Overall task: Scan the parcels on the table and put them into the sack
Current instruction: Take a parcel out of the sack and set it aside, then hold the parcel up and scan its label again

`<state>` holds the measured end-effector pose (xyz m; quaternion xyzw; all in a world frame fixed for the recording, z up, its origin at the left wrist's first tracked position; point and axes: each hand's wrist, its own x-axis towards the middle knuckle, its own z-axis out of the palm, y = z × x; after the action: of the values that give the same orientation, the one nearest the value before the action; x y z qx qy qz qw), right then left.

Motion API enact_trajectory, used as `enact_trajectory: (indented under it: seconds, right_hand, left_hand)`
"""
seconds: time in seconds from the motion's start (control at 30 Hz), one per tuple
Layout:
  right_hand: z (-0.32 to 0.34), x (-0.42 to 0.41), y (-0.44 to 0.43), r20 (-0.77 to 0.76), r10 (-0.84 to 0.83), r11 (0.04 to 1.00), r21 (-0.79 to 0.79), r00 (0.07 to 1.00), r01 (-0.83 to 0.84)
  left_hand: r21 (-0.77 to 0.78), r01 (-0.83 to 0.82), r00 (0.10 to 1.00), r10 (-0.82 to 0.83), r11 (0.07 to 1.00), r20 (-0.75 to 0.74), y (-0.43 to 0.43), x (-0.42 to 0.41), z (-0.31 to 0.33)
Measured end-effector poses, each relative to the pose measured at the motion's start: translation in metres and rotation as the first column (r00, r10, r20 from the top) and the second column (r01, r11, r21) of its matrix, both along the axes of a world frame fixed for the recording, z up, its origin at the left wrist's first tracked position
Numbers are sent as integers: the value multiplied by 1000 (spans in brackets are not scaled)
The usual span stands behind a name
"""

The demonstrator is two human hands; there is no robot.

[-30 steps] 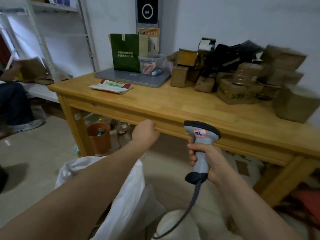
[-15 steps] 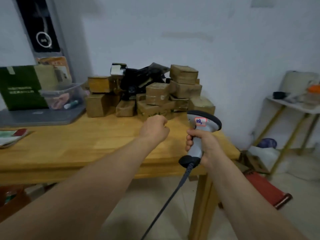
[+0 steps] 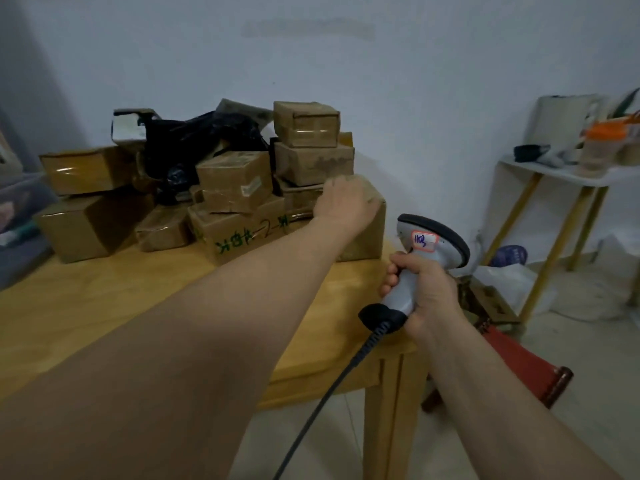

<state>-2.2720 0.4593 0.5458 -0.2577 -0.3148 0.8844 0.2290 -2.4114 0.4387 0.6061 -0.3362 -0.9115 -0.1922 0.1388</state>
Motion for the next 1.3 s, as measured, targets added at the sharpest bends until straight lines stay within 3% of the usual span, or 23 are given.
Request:
enact_trajectory:
  seconds: [0.17, 0.4, 0.5, 0.6, 0.73, 0.87, 1.0, 1.17, 1.3]
  right_hand:
    - [-10, -7, 12, 14, -54, 999, 8, 998, 53]
    - [-14, 1, -1, 56, 37, 999, 35, 998, -39]
    - [-15, 15, -21, 49, 118, 991, 63, 992, -121]
    - [-17, 34, -48, 45, 156, 983, 86, 987, -160]
    - [-18, 64, -89, 58, 182, 974, 128, 982, -188]
    - [-8, 89, -139, 62, 271, 939, 201, 961, -278]
    - [12, 103, -194, 51, 358, 896, 263, 932, -359]
    - [34, 109, -264, 54, 465, 842, 283, 884, -460]
    - [37, 105, -312, 79, 541, 798, 266, 837, -541]
  left_hand:
    - [-280, -258, 959, 281, 925, 43, 26, -7, -6]
    - [-27, -221, 927, 219, 975, 306, -11, -12, -6]
    - [41, -208, 851, 160, 977, 501, -55, -1, -5]
    - [114, -222, 800, 114, 968, 589, -105, 11, -11]
    - [381, -298, 718, -58, 875, 694, -175, 32, -16]
    - [479, -350, 610, -192, 805, 769, -250, 54, -21]
    - [553, -387, 670, -186, 738, 718, -330, 77, -20]
    - [585, -340, 824, -67, 736, 562, -413, 102, -16]
    - [634, -371, 861, -5, 679, 509, -465, 111, -16]
